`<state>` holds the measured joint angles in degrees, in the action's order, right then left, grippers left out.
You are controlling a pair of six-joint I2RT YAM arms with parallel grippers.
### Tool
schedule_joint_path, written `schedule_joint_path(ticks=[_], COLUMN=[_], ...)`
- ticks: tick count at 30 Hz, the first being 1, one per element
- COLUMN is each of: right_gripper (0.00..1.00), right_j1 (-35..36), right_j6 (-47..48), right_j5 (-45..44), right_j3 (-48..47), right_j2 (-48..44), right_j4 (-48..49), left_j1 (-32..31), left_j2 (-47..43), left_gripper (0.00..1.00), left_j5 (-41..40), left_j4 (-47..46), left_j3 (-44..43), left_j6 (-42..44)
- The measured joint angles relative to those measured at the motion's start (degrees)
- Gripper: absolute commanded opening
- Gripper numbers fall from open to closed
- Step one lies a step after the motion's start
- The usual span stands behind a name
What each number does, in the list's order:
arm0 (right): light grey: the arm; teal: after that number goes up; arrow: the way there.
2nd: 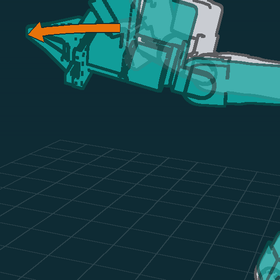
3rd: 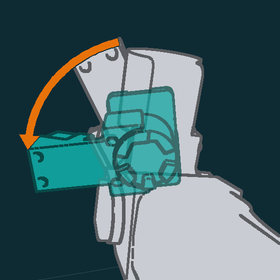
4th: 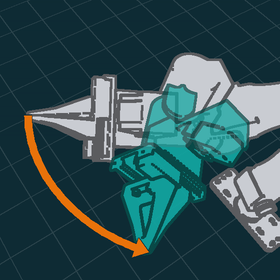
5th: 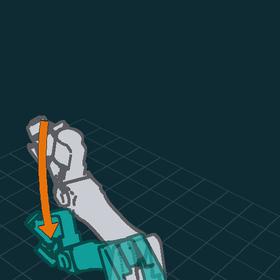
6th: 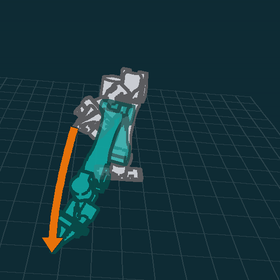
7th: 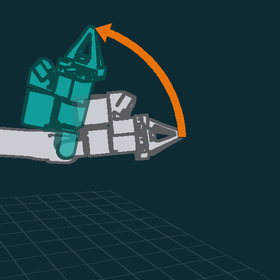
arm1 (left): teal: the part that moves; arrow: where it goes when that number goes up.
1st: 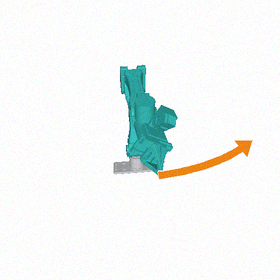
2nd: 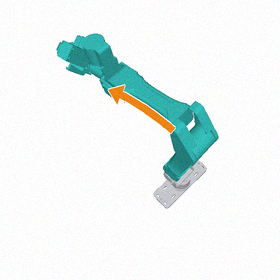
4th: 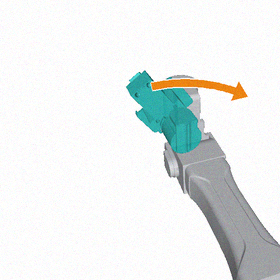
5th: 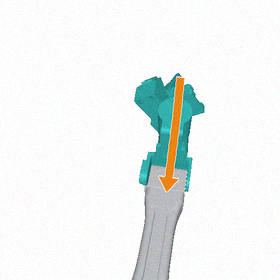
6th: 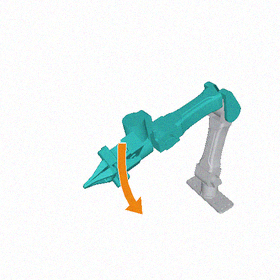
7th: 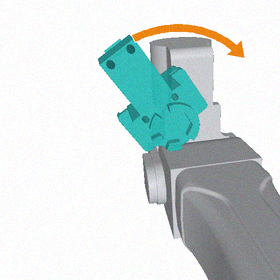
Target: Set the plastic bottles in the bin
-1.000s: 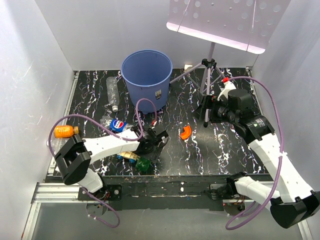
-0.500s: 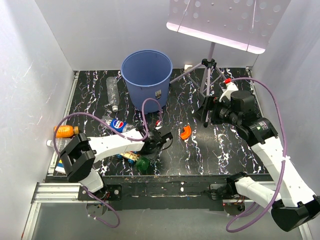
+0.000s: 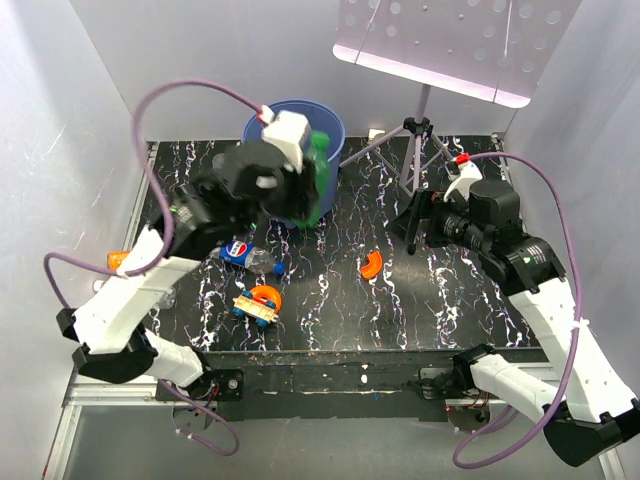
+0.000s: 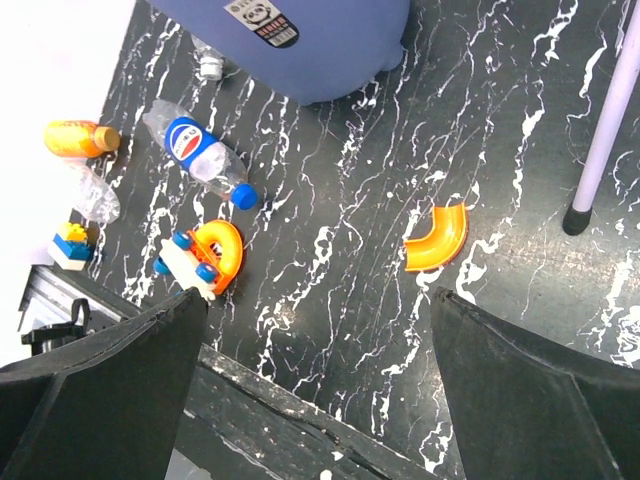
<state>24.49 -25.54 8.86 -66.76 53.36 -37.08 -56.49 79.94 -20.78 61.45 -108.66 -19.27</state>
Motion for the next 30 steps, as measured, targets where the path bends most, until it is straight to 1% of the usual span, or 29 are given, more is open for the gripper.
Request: schedule_joint_path(ticks=[2, 4, 7, 8, 9, 10, 12, 13, 14, 15, 16, 17, 19, 21, 24, 26, 30], right_gripper=[0.98, 0.98, 0.98, 0.98, 0.98, 0.98, 0.98, 0.98, 0.98, 0.97, 0.97, 0.97, 0.97, 0.97, 0.97, 0.97, 0.97], right_j1=[0.0, 0.0, 0.0, 0.0, 0.0, 0.0, 0.0, 0.0, 0.0, 0.0, 0.0, 0.0, 0.0, 0.0, 0.0, 0.0, 0.0], right_j6=[-0.24, -0.81, -1.51, -1.62, -1.7, -1.77, -2.05, -2.38, -2.69, -2.89, -3.1, -3.26, -3.48, -3.65, -3.65, -3.63, -3.61], right_j5=[0.26, 0.26, 0.24, 0.2, 0.15, 0.07, 0.02, 0.15, 0.39, 0.72, 1.05, 1.44, 1.92, 2.01, 1.95, 1.95, 1.99], right_j3=[-0.57, -1.29, -1.84, -1.84, -1.84, -1.84, -1.84, -1.84, -1.84, -1.84, -1.84, -1.84, -1.86, -1.86, -1.86, -1.86, -1.81], right_j2=[-0.44, -0.81, -1.75, -2.4, -2.95, -3.56, -4.72, -5.11, -5.33, -5.31, -5.22, -4.98, -4.63, -3.91, -3.91, -4.15, -4.24], right_j4=[-0.09, -0.15, -0.31, -0.52, -0.74, -0.98, -1.42, -1.53, -1.53, -1.55, -1.57, -1.68, -1.88, -1.99, -2.03, -2.03, -1.97], left_j1=[3.69, 9.14, 17.35, 20.06, 21.55, 22.97, 24.7, 25.29, 25.79, 26.36, 26.8, 27.15, 27.91, 28.44, 29.09, 29.16, 28.98], left_j2=[1.01, 3.78, 10.43, 14.21, 16.85, 21.38, 25.62, 27.61, 29.35, 30.73, 31.98, 33.05, 35.01, 36.94, 36.52, 33.35, 20.24], left_gripper=[0.24, 0.24, 0.24, 0.25, 0.26, 0.27, 0.29, 0.35, 0.51, 0.72, 0.9, 0.98, 0.98, 0.98, 0.98, 0.98, 0.98], left_j5=[0.07, 0.98, 2.6, 2.84, 3.1, 3.48, 3.78, 4.31, 4.83, 5.4, 5.88, 6.4, 6.75, 6.82, 7.21, 7.21, 4.57], left_j4=[-1.16, -2.99, -4.92, -5.29, -5.66, -6.23, -7.21, -7.85, -8.59, -9.38, -9.92, -10.1, -10.12, -9.14, -8.74, -9.18, -8.79], left_j3=[-5.86, -11.67, -19.45, -22.82, -24.81, -27.87, -29.2, -29.16, -28.74, -28.11, -27.63, -27.52, -28.22, -31.1, -31.89, -28.65, -14.25], left_j6=[1.75, 2.86, 3.69, 3.93, 4.04, 4.13, 4.17, 4.13, 4.0, 3.65, 3.43, 3.54, 2.71, 1.97, 1.16, 0.2, -2.56])
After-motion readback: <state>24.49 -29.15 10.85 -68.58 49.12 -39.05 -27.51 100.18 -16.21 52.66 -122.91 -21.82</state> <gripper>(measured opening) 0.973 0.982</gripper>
